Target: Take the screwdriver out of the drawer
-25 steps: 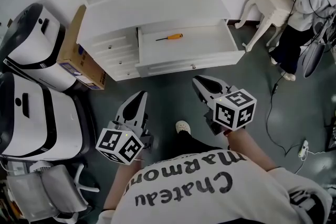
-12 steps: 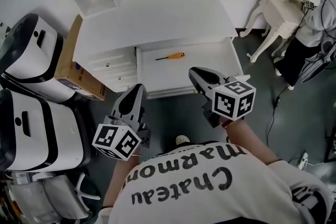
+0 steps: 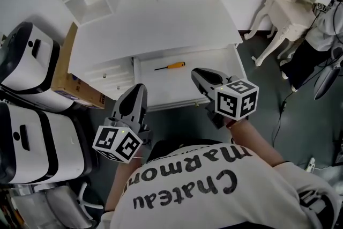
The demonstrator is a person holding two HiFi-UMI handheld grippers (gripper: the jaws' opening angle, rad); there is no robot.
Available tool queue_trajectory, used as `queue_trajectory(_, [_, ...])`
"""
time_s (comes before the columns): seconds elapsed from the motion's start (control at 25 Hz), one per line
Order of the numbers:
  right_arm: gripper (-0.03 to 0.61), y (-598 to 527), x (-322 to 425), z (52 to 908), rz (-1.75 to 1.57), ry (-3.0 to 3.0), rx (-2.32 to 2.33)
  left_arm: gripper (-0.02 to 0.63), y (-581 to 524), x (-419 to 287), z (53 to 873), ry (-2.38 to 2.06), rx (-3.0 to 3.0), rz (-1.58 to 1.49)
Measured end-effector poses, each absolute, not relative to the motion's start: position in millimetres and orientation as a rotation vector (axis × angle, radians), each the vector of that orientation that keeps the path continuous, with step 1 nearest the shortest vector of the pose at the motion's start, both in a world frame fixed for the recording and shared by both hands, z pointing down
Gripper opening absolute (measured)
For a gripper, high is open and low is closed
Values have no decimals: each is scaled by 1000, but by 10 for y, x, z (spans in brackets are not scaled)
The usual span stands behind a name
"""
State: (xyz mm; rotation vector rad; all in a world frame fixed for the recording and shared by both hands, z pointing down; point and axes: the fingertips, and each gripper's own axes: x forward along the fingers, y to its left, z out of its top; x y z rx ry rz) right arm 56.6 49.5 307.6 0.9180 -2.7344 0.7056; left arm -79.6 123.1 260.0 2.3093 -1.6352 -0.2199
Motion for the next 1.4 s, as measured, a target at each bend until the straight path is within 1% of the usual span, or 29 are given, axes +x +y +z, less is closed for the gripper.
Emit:
queue_trajectory(0.36, [40,194,518,3795,806,-2566,917,25,1041,-1039,2954,-1645,2206,-169])
queue_trajectory(0.64, [41,-194,331,4268,832,-2468,877,25,561,-1303,3211,-1615,2175,-163])
queue_trajectory(0.92, [46,-651,81,4822,791,-2308,801,25,80,-1710,3457,-1612,2106,-158])
queue_trajectory(0.96, [56,-704,45,4895,773,-2286,785,25,21,-1770,3480,-1615,2096,-155])
queue_trajectory(1.0, [80,-755,10,4964,755,-2266,770,25,-35,-1826,3498,-1618,2089,-153])
queue_trajectory(1.08, [149,-849,-49,5091,732,-2232,747,25,-126,-1920,3533,-1623,2074,-147])
queue_trajectory(1.24, [152,-999,-147,5328,653,-2169,700,25,-253,-2091,3610,-1627,2045,-129])
queue_trajectory(1.4, [152,-1103,-275,5584,460,-2092,599,25,-387,-2299,3643,-1633,2026,-116])
